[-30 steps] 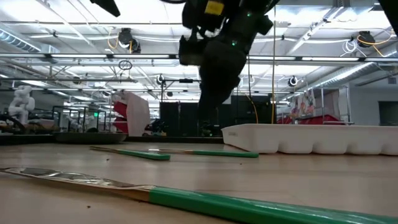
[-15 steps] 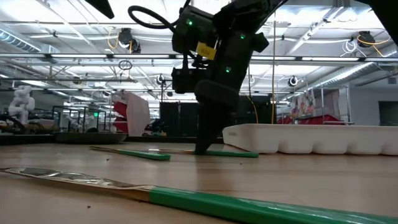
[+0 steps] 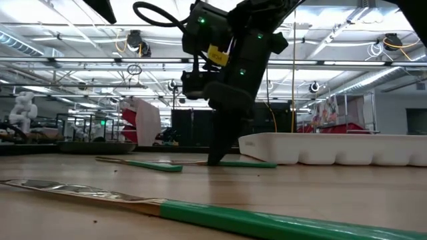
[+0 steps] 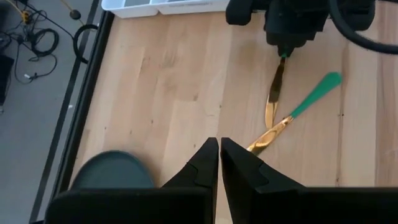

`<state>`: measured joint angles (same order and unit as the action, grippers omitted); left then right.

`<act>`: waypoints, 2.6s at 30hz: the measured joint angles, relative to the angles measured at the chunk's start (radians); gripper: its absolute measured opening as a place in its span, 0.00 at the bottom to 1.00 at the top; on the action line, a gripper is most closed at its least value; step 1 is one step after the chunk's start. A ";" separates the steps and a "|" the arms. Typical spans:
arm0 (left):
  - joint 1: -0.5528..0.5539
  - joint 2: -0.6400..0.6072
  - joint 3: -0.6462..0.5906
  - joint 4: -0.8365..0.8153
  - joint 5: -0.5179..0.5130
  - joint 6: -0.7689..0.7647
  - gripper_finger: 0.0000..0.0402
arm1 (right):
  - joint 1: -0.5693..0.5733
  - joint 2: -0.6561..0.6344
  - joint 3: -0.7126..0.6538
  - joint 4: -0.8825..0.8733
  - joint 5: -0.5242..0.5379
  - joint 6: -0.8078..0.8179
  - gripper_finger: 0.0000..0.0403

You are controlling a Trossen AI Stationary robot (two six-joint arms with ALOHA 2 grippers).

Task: Sort silverware
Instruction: Put the green knife into the white silverware organizer

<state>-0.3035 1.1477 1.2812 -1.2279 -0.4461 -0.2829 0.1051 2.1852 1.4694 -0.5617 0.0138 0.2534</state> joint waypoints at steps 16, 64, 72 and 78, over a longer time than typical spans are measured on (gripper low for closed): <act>0.000 -0.009 0.000 -0.050 0.000 -0.026 0.07 | -0.057 -0.054 0.103 -0.092 0.012 0.024 0.00; 0.000 -0.051 0.000 -0.046 -0.068 -0.025 0.07 | -0.257 -0.804 -0.396 -0.157 0.316 0.654 0.00; 0.000 -0.051 0.000 -0.036 -0.090 -0.050 0.07 | -0.205 -0.867 -0.515 -0.037 0.391 0.866 0.00; 0.000 -0.050 0.000 -0.037 -0.096 -0.051 0.07 | -0.171 -0.864 -0.520 -0.031 0.481 0.968 0.00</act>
<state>-0.3035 1.0973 1.2812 -1.2648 -0.5424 -0.3336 -0.0655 1.3216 0.9489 -0.5932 0.4952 1.2210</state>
